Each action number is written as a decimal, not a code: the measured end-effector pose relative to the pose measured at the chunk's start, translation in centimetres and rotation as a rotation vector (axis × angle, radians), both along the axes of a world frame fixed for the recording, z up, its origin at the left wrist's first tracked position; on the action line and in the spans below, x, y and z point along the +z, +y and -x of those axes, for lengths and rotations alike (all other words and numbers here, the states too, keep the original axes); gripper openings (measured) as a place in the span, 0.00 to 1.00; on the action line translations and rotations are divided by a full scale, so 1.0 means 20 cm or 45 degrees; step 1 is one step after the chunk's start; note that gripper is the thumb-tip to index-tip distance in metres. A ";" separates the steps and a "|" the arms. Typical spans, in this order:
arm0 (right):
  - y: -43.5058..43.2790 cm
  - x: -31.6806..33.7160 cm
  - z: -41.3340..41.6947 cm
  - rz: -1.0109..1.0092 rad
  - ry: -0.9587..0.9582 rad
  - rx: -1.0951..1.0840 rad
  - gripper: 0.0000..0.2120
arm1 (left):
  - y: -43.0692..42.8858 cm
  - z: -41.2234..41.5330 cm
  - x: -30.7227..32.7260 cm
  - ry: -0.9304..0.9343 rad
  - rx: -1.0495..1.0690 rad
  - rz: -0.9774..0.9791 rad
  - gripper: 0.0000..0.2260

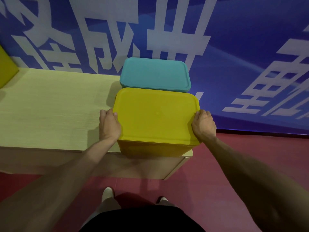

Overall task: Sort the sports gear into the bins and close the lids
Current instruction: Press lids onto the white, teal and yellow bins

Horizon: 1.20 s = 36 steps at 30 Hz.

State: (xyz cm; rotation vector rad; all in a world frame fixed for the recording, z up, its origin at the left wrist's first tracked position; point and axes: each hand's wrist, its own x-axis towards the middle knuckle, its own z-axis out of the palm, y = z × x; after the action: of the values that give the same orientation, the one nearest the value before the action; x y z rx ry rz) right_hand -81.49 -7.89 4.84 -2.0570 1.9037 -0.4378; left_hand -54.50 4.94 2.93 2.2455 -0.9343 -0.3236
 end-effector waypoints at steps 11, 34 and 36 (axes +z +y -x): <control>0.02 -0.01 0.00 0.033 -0.034 -0.024 0.19 | -0.02 0.00 -0.03 0.190 0.082 0.060 0.18; 0.03 -0.05 0.04 0.069 -0.130 -0.006 0.18 | -0.03 0.00 -0.03 -0.003 0.028 -0.133 0.18; 0.03 -0.06 0.04 0.091 -0.152 -0.014 0.18 | -0.02 0.00 -0.03 -0.041 0.016 -0.134 0.17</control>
State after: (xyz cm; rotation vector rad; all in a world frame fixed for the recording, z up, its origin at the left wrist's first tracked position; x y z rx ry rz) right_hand -82.37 -7.21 3.59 -2.0169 1.8552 -0.6259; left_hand -54.46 4.46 2.28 2.3580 -0.9389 -0.3391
